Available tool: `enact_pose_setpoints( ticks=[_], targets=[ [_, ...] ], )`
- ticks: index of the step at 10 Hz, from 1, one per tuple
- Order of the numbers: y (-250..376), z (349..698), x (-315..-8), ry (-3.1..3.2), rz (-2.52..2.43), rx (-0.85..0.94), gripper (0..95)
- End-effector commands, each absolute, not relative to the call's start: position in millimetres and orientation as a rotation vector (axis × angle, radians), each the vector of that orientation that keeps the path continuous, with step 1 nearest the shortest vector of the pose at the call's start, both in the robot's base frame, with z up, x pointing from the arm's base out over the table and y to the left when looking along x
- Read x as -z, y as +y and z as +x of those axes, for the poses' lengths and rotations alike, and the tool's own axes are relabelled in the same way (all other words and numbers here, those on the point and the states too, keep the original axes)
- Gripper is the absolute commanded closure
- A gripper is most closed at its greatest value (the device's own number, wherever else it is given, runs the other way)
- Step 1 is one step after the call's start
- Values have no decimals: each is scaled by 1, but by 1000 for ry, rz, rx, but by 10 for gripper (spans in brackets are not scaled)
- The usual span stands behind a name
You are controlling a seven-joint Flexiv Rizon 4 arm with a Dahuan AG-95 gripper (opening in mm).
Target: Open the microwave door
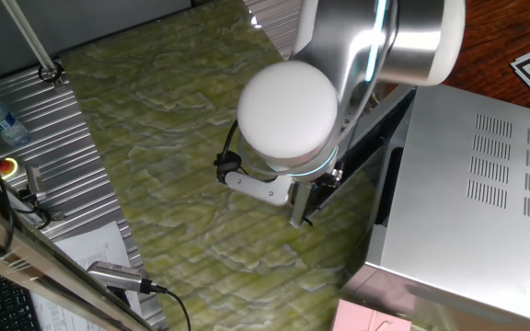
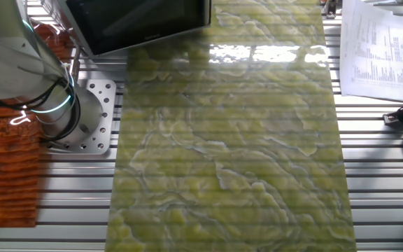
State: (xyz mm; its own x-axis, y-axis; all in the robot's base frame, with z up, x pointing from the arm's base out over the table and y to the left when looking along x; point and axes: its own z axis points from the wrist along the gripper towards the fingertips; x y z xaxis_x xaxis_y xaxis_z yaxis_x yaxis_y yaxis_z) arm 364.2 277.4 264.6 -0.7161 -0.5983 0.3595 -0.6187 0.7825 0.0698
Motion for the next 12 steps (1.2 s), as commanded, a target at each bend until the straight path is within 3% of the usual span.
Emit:
enact_pose_setpoints(
  ticks=[1,2,3,9,10,11,12],
  targets=[
    [273,365,-265,-2613,938,-80,570],
    [273,365,-265,-2618,934,-71,570],
    [275,366,-266,-2627,928,-49,380],
    [299,347,-289,-2665,879,46,380],
    [305,338,-296,-2686,851,90,570],
    [308,330,-302,-2704,820,114,950],
    [310,325,-305,-2716,801,119,950]
  ],
)
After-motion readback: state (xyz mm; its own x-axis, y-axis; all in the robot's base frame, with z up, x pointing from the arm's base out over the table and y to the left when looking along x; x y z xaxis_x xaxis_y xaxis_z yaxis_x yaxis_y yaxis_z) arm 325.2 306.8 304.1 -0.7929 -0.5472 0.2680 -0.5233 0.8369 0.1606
